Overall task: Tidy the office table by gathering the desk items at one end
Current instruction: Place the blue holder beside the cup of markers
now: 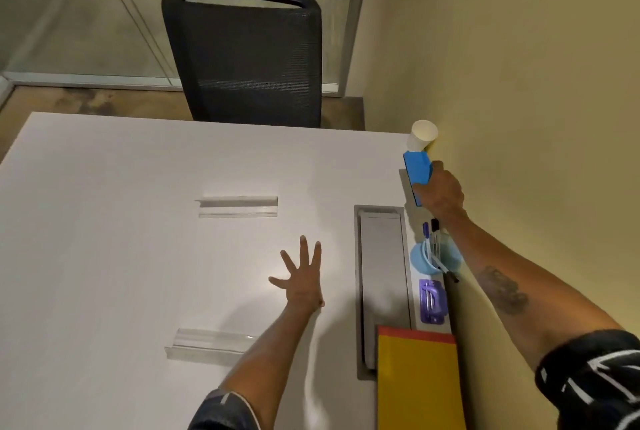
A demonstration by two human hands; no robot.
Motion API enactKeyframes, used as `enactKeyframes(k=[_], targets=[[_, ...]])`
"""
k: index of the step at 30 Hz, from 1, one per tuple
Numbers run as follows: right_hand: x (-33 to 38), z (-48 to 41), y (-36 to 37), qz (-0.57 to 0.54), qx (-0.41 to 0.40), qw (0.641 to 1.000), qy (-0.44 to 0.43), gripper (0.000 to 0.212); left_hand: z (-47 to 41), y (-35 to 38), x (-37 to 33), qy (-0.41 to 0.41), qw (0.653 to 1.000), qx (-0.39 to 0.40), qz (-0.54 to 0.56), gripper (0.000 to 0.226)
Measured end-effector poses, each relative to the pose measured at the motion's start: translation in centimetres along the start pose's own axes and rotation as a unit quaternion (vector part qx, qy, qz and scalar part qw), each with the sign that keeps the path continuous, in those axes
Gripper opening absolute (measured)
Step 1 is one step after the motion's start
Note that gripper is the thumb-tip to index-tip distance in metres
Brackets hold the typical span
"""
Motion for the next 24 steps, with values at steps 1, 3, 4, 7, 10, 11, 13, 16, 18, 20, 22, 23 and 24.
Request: enactKeyframes(k=[1, 3, 4, 7, 10, 11, 13, 16, 18, 20, 22, 23, 24], targets=[[-0.7, -0.4, -0.3, -0.003, 0.007, 1.0, 0.015, 0.05, -0.1, -0.1, 0.0, 0.0, 1.0, 0.002, -0.007, 0.14], [-1.8, -1.2, -0.9, -0.006, 0.024, 0.999, 0.048, 0.055, -0.5, -0.3, -0.1, 0.002, 1.0, 0.01, -0.011, 0.141], [-2.3, -1.6, -1.1, -0.005, 0.033, 0.998, 0.062, 0.058, -0.6, -0.4, -0.2, 0.003, 1.0, 0.012, -0.012, 0.142], [-3.2, -2.4, -1.3, 0.008, 0.06, 0.995, 0.076, 0.063, -0.9, -0.5, -0.3, 0.005, 1.0, 0.014, -0.017, 0.142], [-3.4, -3.0, -1.1, 0.025, 0.086, 0.993, 0.075, 0.066, -1.2, -0.5, -0.1, 0.009, 1.0, 0.012, -0.019, 0.142], [-3.4, -3.0, -1.0, 0.033, 0.098, 0.992, 0.076, 0.069, -1.3, -0.5, -0.1, 0.01, 1.0, 0.013, -0.019, 0.143], [-3.4, -3.1, -0.6, 0.049, 0.12, 0.988, 0.081, 0.075, -1.5, -0.4, -0.1, 0.012, 1.0, 0.016, -0.017, 0.144], [-3.3, -3.1, -0.1, 0.067, 0.141, 0.984, 0.084, 0.079, -1.7, -0.3, -0.1, 0.009, 1.0, 0.013, -0.022, 0.145], [-3.4, -3.1, 0.3, 0.073, 0.149, 0.982, 0.089, 0.081, -1.8, -0.2, -0.1, 0.006, 1.0, 0.009, -0.025, 0.145], [-3.4, -3.2, 0.5, 0.085, 0.156, 0.98, 0.094, 0.081, -1.8, -0.1, -0.2, 0.004, 1.0, 0.008, -0.024, 0.145], [-3.4, -3.2, 0.6, 0.1, 0.162, 0.977, 0.097, 0.077, -1.9, -0.1, -0.2, 0.003, 1.0, 0.007, -0.023, 0.145], [-3.4, -3.3, 0.7, 0.105, 0.164, 0.976, 0.097, 0.076, -1.9, -0.1, -0.2, 0.003, 1.0, 0.007, -0.023, 0.145], [-3.3, -3.4, 0.7, 0.108, 0.165, 0.976, 0.096, 0.075, -2.0, -0.1, -0.2, 0.003, 1.0, 0.009, -0.022, 0.145]])
Point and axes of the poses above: each hand's wrist, its own z-axis away from the middle knuckle, its own y-axis out of the palm, x = y × z, the point moved 2 cm from there along -z, towards the middle knuckle, and after that the axes turned 6 degrees about x, right-handed, at the moved point
